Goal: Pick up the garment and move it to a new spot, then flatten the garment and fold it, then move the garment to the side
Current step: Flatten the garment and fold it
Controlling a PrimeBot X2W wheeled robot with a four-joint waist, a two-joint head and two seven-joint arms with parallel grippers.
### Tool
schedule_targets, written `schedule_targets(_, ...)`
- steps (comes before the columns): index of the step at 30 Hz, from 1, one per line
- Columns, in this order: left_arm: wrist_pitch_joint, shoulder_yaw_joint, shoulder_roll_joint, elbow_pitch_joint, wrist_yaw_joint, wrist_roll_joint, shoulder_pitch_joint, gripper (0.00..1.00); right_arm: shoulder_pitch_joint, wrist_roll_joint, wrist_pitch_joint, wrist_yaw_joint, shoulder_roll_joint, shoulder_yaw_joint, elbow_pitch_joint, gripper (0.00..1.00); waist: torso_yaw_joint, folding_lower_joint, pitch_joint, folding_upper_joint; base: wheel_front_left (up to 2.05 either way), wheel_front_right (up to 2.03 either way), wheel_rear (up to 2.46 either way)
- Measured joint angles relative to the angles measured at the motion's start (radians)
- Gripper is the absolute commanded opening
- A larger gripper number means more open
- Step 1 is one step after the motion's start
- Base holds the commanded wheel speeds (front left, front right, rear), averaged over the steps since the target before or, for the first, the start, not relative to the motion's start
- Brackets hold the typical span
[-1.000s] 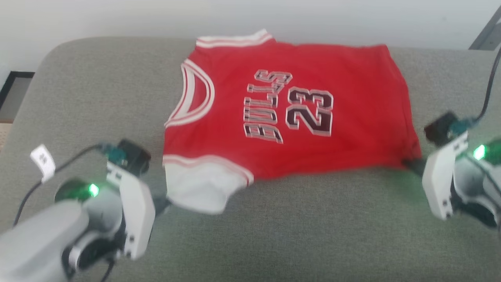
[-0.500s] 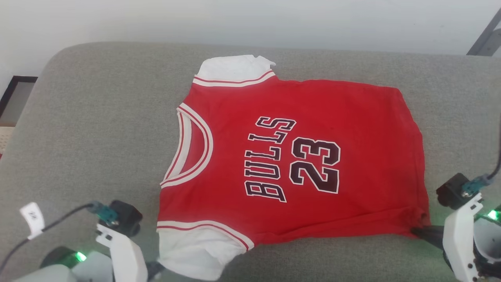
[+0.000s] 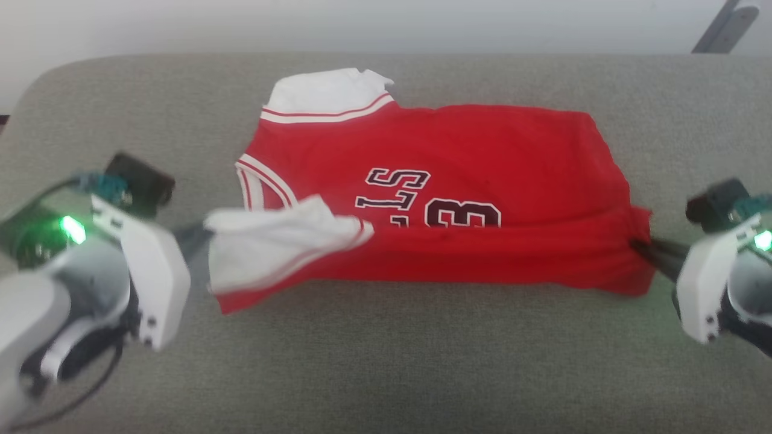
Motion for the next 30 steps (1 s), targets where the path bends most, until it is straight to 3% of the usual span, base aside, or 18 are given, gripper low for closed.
schedule_targets(12, -0.021, -0.027, -0.228, 0.465, -0.198, 0.063, -0.164, 0.0, -0.137, -0.137, 0.032, 0.0, 0.188, -0.032, 0.179, 0.0, -0.045, 0.0, 0.085, 0.0, 0.0, 0.0, 0.0)
schedule_targets(22, -0.021, -0.058, -0.358, 0.76, -0.288, 0.035, -0.191, 0.03, -0.224, -0.156, 0.084, 0.0, 0.26, 0.035, 0.291, 0.0, -0.057, 0.0, 0.118, 0.0, 0.0, 0.0, 0.0)
schedule_targets(25, -0.021, -0.059, -0.389, 0.826, -0.306, 0.016, -0.194, 0.31, -0.245, -0.141, 0.099, 0.0, 0.271, 0.053, 0.317, 0.0, -0.058, 0.0001, 0.12, 0.0, 0.0, 0.0, 0.0)
schedule_targets(26, -0.018, -0.06, -0.398, 0.843, -0.314, 0.01, -0.195, 0.44, -0.251, -0.137, 0.1, 0.0, 0.273, 0.058, 0.325, 0.08, -0.057, 0.0, 0.12, 0.0, 0.0, 0.0, 0.0)
schedule_targets(27, -0.012, -0.059, -0.407, 0.859, -0.315, -0.002, -0.197, 0.53, -0.256, -0.134, 0.103, 0.0, 0.276, 0.062, 0.332, 0.22, -0.057, 0.0, 0.119, 0.0, 0.0, 0.0, 0.0)
schedule_targets(28, -0.008, -0.059, -0.413, 0.871, -0.321, -0.015, -0.198, 0.74, -0.262, -0.128, 0.108, 0.0, 0.279, 0.065, 0.339, 0.35, -0.057, 0.0, 0.116, 0.0, 0.0, 0.0, 0.0)
schedule_targets(29, -0.004, -0.06, -0.419, 0.88, -0.322, -0.024, -0.202, 0.81, -0.267, -0.128, 0.109, 0.0, 0.282, 0.067, 0.346, 0.44, -0.056, 0.0, 0.113, 0.0, 0.0, 0.0, 0.0)
schedule_targets(30, -0.001, -0.06, -0.421, 0.886, -0.325, -0.026, -0.209, 1.0, -0.27, -0.122, 0.108, 0.0, 0.285, 0.067, 0.353, 0.69, -0.056, 0.0, 0.11, 0.0, 0.0, 0.0, 0.0)
